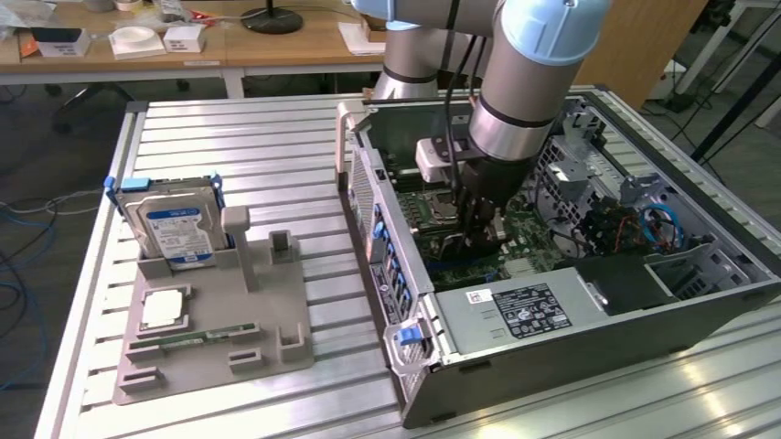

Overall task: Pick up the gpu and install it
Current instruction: 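Insert the gpu into the slot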

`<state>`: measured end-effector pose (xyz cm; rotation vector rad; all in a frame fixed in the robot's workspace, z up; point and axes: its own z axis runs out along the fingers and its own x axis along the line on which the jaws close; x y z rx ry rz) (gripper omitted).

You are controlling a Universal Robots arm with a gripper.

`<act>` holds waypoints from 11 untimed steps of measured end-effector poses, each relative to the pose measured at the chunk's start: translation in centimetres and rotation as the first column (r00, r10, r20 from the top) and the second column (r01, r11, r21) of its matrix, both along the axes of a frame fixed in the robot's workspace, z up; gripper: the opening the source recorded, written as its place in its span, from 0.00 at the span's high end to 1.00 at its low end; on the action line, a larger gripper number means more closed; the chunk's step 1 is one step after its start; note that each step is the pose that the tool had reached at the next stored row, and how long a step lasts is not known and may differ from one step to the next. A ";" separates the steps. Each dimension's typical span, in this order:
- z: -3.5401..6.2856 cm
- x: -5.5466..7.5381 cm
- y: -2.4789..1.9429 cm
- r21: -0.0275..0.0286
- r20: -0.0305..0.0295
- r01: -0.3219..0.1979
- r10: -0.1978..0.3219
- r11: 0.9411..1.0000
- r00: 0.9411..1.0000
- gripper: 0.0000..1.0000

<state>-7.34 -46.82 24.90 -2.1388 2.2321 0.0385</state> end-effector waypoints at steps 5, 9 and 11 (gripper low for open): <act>-0.09 0.0 0.00 0.000 0.001 0.000 0.000 1.000 1.000 0.74; -0.09 0.0 0.00 0.000 0.001 0.000 0.000 1.000 1.000 0.74; -0.09 0.0 0.00 0.000 0.001 0.000 0.000 1.000 1.000 0.74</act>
